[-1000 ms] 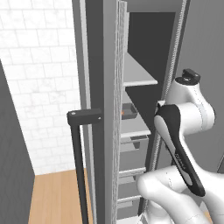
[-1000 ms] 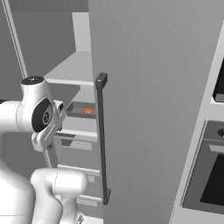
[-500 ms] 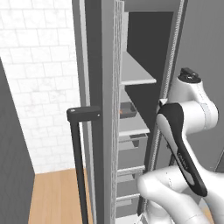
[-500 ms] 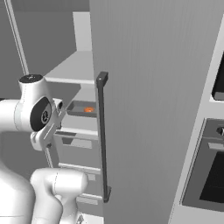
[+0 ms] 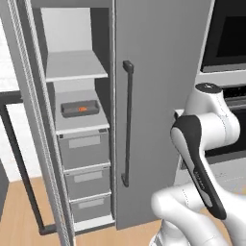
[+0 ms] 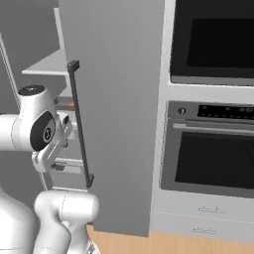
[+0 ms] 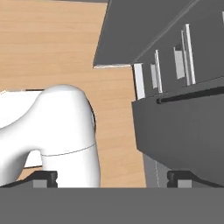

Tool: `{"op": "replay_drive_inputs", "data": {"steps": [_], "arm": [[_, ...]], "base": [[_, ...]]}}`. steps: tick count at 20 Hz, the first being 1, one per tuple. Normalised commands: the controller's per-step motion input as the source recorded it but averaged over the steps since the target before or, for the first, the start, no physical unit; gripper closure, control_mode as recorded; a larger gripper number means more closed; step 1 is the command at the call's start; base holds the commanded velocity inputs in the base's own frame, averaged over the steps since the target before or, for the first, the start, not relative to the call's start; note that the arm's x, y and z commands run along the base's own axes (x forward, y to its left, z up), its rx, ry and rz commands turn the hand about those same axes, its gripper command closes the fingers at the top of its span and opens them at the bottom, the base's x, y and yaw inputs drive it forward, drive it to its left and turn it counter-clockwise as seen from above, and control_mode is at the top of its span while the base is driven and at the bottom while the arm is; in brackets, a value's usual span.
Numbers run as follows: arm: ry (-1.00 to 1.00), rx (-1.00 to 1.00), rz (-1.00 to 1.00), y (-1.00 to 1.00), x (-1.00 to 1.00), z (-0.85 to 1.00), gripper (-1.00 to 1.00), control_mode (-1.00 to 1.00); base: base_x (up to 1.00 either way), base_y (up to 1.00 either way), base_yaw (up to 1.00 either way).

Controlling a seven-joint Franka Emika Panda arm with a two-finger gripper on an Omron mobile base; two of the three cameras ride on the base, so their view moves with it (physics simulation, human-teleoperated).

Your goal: Take the meat container that has the shrimp and place it on the second highest rack of the freezer. Then take the vegetable container that has the corn and tomato and place it on the highest rack of the freezer.

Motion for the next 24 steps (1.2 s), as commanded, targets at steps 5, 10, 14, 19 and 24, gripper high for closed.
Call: {"op": "replay_drive_inputs", "data": {"steps": [5,10,14,19,24], "arm": [[0.00,0.00,0.00,0.00,0.00,0.00,-1.00,1.00],[0.00,0.00,0.00,0.00,0.00,0.00,-1.00,1.00],[0.00,0.00,0.00,0.00,0.00,0.00,-1.00,1.00],[0.00,0.00,0.00,0.00,0.00,0.00,-1.00,1.00],[0.00,0.00,0.00,0.00,0.00,0.00,-1.00,1.00]], "base": [[0.07,-1.00,-0.17],[0.19,-1.00,-0.04],[0.06,-1.00,-0.03],[0.08,-1.00,-0.04],[0.15,-1.00,-0.05]]}}
